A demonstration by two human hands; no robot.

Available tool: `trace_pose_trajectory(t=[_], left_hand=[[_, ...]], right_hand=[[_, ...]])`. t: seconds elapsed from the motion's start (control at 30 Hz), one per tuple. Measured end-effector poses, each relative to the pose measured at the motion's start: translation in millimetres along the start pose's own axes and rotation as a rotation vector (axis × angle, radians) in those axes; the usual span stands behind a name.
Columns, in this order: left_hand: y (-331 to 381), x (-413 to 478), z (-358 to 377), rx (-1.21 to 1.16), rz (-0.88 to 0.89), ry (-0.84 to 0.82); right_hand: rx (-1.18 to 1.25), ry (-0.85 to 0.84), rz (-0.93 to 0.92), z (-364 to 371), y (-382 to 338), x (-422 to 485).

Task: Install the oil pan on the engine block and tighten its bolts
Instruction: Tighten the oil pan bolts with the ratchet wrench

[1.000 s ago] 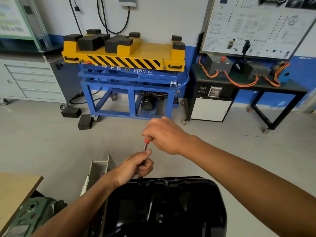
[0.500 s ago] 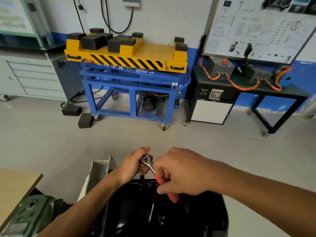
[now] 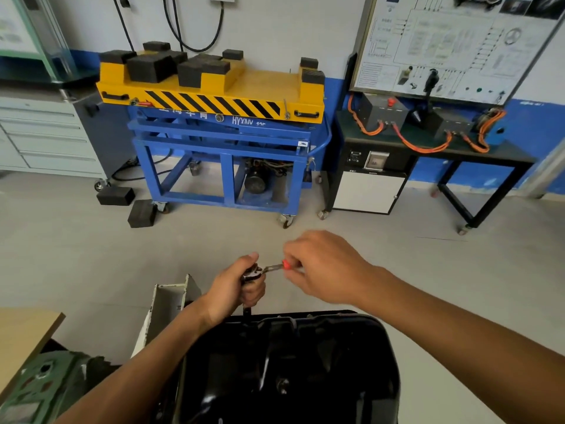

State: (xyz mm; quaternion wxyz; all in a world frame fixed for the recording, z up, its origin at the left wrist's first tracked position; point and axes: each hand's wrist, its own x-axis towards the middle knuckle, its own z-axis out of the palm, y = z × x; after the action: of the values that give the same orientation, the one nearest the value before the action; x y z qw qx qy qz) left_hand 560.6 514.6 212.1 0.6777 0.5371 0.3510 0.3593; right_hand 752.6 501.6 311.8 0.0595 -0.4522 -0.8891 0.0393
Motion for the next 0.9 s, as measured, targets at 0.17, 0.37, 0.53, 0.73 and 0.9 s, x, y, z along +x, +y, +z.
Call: trace_pose_trajectory(t=[0.17, 0.37, 0.53, 0.73, 0.9], left_hand=[[-1, 0, 1, 0.125, -0.005, 0.09], [2, -2, 3, 0.112, -0.009, 0.007], [3, -2, 6, 0.091, -0.016, -0.092], [2, -5, 1, 0.025, -0.003, -0.011], [3, -4, 4, 0.136, -0.002, 0.112]], right_hand=[[0.292, -0.325, -0.051, -17, -31, -33], [0.165, -0.475, 0.023, -30, -6, 11], [-0.095, -0.068, -0.009, -5, 7, 46], [0.019, -0.065, 0.033, 0, 1, 6], [0.364, -0.427, -0.111, -16, -42, -30]])
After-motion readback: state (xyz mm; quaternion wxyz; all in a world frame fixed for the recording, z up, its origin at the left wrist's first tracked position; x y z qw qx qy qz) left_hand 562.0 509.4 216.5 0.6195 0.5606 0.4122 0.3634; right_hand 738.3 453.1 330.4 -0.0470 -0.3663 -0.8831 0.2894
